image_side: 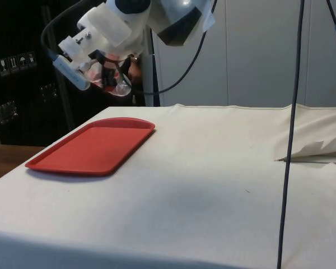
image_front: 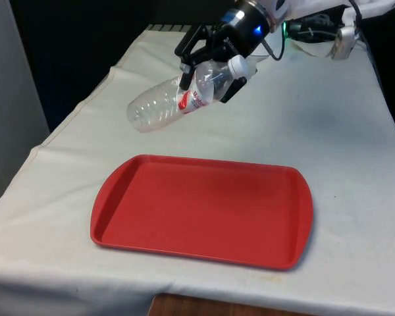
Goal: Place the bottle upright on the tray.
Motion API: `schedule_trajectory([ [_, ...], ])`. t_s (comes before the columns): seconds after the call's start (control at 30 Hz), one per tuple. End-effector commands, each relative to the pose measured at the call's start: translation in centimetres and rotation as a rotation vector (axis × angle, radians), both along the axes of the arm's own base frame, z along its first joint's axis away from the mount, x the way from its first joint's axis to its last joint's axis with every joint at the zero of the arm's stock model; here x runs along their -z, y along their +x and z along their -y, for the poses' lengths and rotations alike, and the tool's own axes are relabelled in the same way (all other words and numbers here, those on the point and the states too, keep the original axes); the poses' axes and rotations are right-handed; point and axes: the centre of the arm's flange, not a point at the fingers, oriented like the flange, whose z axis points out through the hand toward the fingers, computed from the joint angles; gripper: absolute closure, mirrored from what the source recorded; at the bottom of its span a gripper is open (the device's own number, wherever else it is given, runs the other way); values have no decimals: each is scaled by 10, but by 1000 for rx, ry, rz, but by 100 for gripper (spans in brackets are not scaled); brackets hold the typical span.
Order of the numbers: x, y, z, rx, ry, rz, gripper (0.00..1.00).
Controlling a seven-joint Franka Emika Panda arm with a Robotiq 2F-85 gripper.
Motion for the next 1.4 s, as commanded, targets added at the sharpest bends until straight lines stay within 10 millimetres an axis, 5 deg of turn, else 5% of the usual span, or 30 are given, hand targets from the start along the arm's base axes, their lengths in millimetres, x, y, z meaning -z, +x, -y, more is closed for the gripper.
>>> schedule_trajectory([
  [0.0, -4, 0, -1, -11, 13, 19, 86],
  [1.37, -7, 1, -7, 117, 253, 242, 86],
])
